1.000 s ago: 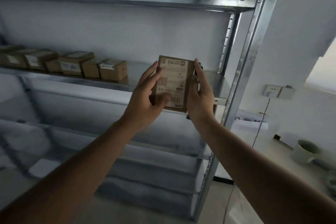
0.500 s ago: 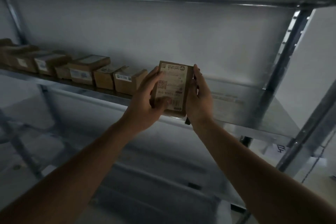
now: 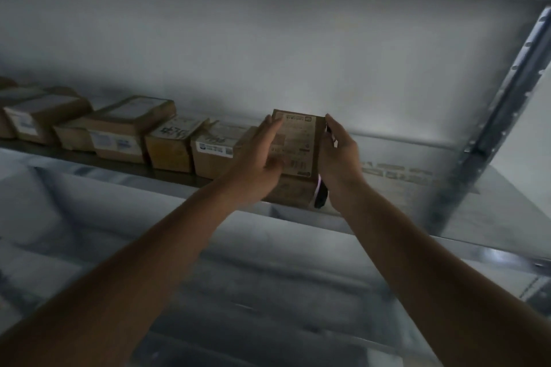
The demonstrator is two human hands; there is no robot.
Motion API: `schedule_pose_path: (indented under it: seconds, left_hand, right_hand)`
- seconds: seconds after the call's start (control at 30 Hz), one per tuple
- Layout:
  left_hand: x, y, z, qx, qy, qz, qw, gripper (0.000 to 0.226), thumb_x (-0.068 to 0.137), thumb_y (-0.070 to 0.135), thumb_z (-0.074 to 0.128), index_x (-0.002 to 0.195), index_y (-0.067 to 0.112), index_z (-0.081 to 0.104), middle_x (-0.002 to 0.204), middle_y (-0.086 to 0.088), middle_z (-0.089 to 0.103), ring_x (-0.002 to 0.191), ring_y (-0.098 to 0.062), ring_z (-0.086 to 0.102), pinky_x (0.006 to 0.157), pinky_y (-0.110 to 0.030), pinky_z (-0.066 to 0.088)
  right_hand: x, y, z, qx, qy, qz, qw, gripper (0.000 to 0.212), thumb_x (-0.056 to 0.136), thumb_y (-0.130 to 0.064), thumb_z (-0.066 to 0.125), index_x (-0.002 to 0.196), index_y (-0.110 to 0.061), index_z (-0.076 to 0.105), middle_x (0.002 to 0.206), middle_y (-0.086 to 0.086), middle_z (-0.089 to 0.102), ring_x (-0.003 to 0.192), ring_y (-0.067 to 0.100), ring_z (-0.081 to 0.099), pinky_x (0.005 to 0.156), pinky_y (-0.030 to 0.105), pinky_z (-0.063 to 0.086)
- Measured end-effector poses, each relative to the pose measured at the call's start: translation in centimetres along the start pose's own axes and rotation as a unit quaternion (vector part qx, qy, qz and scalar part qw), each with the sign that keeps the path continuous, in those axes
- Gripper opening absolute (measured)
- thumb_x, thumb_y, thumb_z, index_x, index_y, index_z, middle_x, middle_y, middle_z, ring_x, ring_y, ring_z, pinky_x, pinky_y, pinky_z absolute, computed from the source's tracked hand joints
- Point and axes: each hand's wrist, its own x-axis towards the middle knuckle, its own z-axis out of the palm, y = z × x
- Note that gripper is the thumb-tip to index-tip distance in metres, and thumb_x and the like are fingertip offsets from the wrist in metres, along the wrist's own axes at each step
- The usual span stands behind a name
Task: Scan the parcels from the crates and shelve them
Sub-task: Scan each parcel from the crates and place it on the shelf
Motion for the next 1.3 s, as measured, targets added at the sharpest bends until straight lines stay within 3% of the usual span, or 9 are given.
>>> schedule_pose_path:
  seconds: [0.17,0.27,0.4,0.57,0.7,0.83,1.03,1.17,1.3]
  left_hand:
    - [1.3,-0.2,-0.8,0.050,-0.069,-0.013,0.996,0.073,0.110,0.012,0.046,0.169,0.034,0.007,0.176,0.007,-0.010,0.161,-0.014,-0.012,0.131,-0.042,0.004]
    - [2.0,-0.2,-1.1,0.083,-0.108,-0.011,0.991,0.069,0.112,0.016,0.041,0.169,0.032,0.004,0.176,0.003,-0.014,0.160,-0.016,-0.014,0.117,-0.029,-0.004]
    - [3.0,-0.2,-1.3,0.127,-0.130,0.004,0.983,0.050,0.113,0.021,0.039,0.163,0.026,0.033,0.174,-0.001,0.014,0.160,-0.019,0.013,0.116,-0.026,0.014]
    - [3.9,-0.5,-0.6,0.140,-0.124,-0.004,0.982,0.036,0.113,0.026,0.038,0.144,0.017,0.054,0.149,-0.006,0.040,0.134,-0.026,0.047,0.103,-0.032,0.033]
    - [4.4,-0.6,-0.6,0.148,-0.129,-0.007,0.981,0.034,0.112,0.024,0.040,0.140,0.015,0.058,0.147,-0.009,0.044,0.126,-0.023,0.052,0.098,-0.030,0.036]
    - [4.8,0.3,-0.8,0.178,-0.107,-0.001,0.978,0.023,0.109,0.015,0.047,0.121,0.011,0.065,0.132,-0.012,0.058,0.110,-0.025,0.060,0.086,-0.031,0.043]
    - [4.6,2.9,-0.3,0.214,-0.067,0.143,0.964,0.052,0.111,0.027,0.044,0.162,0.016,0.038,0.172,-0.009,0.026,0.160,-0.028,0.020,0.129,-0.050,0.024]
    - [3.8,4.9,1.7,0.216,-0.084,0.233,0.945,0.054,0.112,0.036,0.043,0.163,0.020,0.037,0.172,-0.003,0.028,0.159,-0.024,0.023,0.130,-0.050,0.019]
    - [2.2,6.6,4.7,0.195,-0.132,0.301,0.924,0.056,0.109,0.036,0.050,0.161,0.016,0.042,0.169,-0.007,0.034,0.156,-0.028,0.031,0.127,-0.047,0.024]
  right_hand:
    - [1.2,0.3,0.7,-0.017,0.022,0.045,0.999,0.042,0.113,-0.026,0.049,0.153,-0.031,0.057,0.115,-0.013,0.071,0.075,-0.007,0.069,0.053,0.010,0.048]
    - [1.9,0.5,0.9,-0.032,0.015,0.068,0.997,0.039,0.113,-0.022,0.048,0.150,-0.026,0.061,0.118,-0.006,0.073,0.094,0.007,0.073,0.065,0.019,0.052]
    - [2.3,0.2,1.0,-0.041,0.021,0.098,0.994,0.041,0.111,-0.017,0.049,0.149,-0.024,0.061,0.123,0.003,0.074,0.100,0.019,0.075,0.071,0.024,0.056]
    - [2.2,-0.2,1.0,-0.115,0.057,0.070,0.989,0.047,0.113,-0.019,0.044,0.158,-0.030,0.051,0.143,0.000,0.064,0.068,0.006,0.058,0.046,0.012,0.042]
    - [1.7,-0.6,0.4,-0.164,0.071,0.017,0.984,0.053,0.111,-0.022,0.047,0.162,-0.037,0.042,0.161,-0.001,0.052,0.118,0.025,0.067,0.093,0.032,0.055]
    - [0.9,-0.8,-0.5,-0.178,0.072,0.003,0.981,0.054,0.110,-0.026,0.052,0.161,-0.040,0.043,0.125,0.004,0.064,0.081,0.012,0.058,0.058,0.020,0.042]
    - [-2.3,-1.9,-2.8,-0.275,0.101,-0.066,0.954,0.048,0.112,-0.027,0.052,0.159,-0.034,0.047,0.146,0.003,0.065,0.093,0.003,0.064,0.062,0.009,0.043]
    - [-5.1,-1.4,-5.3,-0.340,0.152,-0.084,0.924,0.049,0.111,-0.032,0.052,0.159,-0.040,0.044,0.142,0.004,0.067,0.119,0.021,0.065,0.100,0.044,0.056]
    - [-9.5,-1.3,-8.7,-0.414,0.194,-0.071,0.886,0.049,0.111,-0.034,0.050,0.160,-0.039,0.045,0.149,0.007,0.062,0.125,0.030,0.063,0.106,0.053,0.053]
